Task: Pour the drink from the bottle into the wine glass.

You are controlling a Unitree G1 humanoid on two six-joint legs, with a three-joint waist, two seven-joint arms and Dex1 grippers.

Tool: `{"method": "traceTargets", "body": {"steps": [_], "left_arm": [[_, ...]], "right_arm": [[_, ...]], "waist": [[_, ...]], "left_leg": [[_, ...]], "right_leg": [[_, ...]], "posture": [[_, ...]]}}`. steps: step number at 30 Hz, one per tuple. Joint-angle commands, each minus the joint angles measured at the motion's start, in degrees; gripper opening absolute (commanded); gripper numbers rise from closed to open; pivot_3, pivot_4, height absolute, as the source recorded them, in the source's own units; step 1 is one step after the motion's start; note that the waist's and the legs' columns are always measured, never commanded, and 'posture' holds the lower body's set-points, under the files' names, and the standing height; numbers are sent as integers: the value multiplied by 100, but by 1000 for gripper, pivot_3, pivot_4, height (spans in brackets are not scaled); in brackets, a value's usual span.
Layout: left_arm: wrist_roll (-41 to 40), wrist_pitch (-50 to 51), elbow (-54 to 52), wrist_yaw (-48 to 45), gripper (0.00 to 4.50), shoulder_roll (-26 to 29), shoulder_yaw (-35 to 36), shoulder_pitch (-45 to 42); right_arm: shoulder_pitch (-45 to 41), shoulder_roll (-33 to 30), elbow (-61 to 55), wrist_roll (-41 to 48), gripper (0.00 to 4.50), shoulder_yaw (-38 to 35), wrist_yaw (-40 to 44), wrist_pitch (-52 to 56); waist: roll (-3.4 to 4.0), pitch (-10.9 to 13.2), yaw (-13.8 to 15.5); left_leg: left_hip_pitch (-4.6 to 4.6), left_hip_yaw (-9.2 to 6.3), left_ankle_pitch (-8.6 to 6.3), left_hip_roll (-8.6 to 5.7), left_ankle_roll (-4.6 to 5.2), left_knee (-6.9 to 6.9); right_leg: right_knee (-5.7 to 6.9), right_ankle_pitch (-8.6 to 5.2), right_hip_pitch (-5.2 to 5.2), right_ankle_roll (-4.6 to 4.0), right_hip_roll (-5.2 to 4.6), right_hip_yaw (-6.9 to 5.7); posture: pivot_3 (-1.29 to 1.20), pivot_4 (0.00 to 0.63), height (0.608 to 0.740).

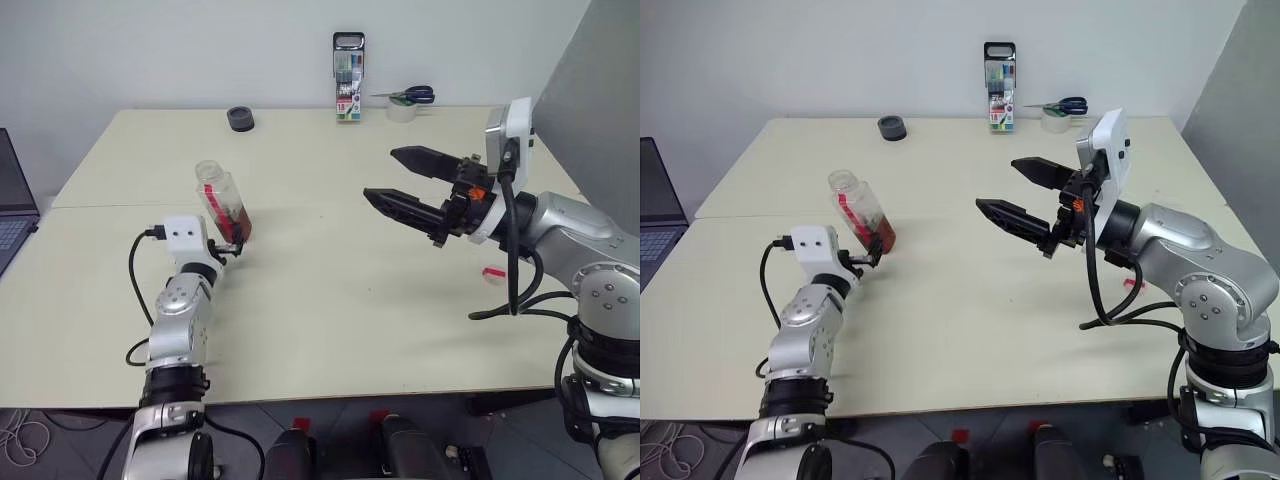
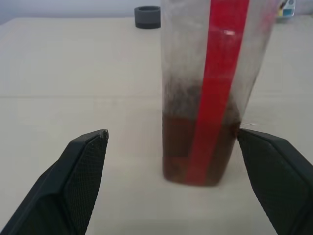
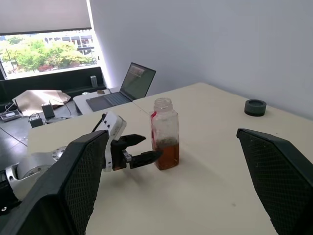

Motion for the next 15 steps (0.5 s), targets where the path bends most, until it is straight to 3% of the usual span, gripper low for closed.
{"method": "traceTargets", "body": {"steps": [1,7,11,15], "left_arm": [[-113,342,-813,-59,4461,13,-23,381],[-730,1294,-2052,-1582,4461,718,-579,811],[-1241,1738,-2420,-2688,4461,1368,-834,436],[-1533,1852,-2430,-3475,4461,1760,-1027,-101]], "right_arm": [[63,-66,-168,50,4500,-203,-7,-91],[1031,-411,-578,-58,4500,-593,-152,-103],[1821,-736,-702,-551,4500,-700,-400,-111],[2309,-630,-528,-839,4500,-879,-923,-10]], "waist": [[0,0,1],[-2,-1,55],[-2,-1,82],[-2,-1,74]], "left_leg": [[0,0,0,0,0,0],[-1,-10,-1,-1,1,1],[6,-7,-1,-3,2,2],[13,14,-1,1,2,1]], "right_leg": [[-1,0,0,0,0,0],[-6,0,8,0,-1,0],[-7,-1,19,0,18,-9],[-5,-2,20,1,30,-6]], "posture": [[0,150,740],[0,150,740],[0,150,740],[0,150,740]]}}
